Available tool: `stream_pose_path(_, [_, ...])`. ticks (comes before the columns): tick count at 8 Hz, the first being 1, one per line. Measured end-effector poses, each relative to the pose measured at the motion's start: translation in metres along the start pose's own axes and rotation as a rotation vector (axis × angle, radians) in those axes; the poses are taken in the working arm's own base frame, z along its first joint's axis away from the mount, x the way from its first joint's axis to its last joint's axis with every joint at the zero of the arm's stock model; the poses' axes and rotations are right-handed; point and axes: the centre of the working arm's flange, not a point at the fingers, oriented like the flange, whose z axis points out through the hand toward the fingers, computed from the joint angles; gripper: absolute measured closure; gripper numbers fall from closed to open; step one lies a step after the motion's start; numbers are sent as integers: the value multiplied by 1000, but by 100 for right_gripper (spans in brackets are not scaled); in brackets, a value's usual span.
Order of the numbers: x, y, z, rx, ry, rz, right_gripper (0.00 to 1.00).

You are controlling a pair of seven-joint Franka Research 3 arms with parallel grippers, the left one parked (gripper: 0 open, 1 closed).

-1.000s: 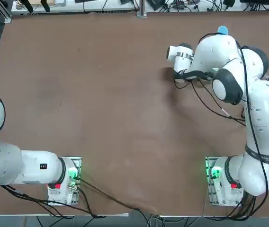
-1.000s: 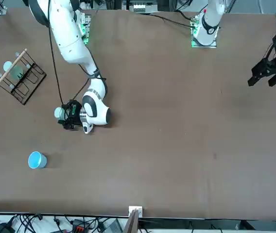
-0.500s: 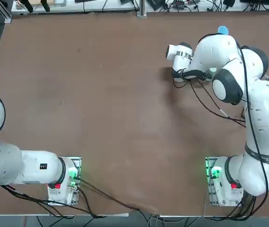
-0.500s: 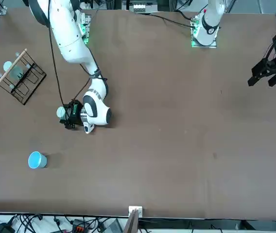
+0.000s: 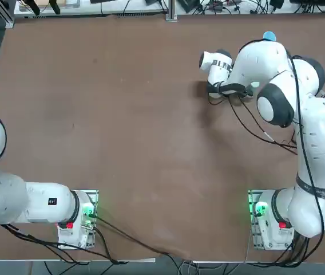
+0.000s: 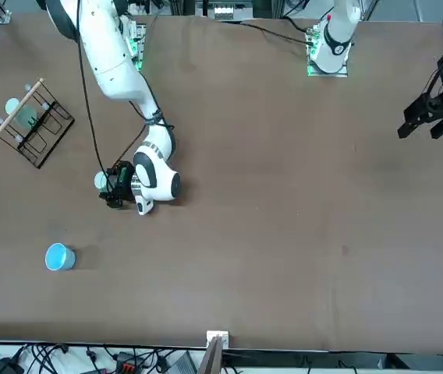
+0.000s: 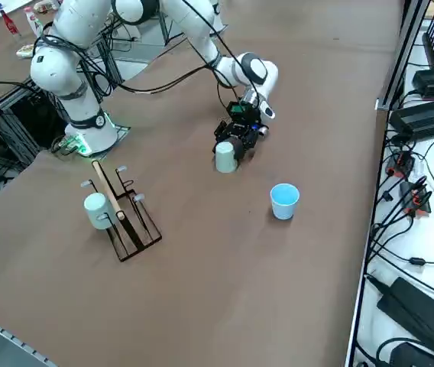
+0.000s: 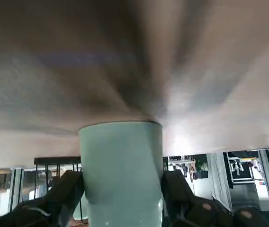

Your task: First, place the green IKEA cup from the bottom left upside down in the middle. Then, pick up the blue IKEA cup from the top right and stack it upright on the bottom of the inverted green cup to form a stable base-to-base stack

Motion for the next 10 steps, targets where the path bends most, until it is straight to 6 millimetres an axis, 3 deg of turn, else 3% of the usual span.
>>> stream_pose_path(4, [-7,8,-14,-3,82,27,7])
stream_pose_path(10, [-12,23,-18,12,179,66,4])
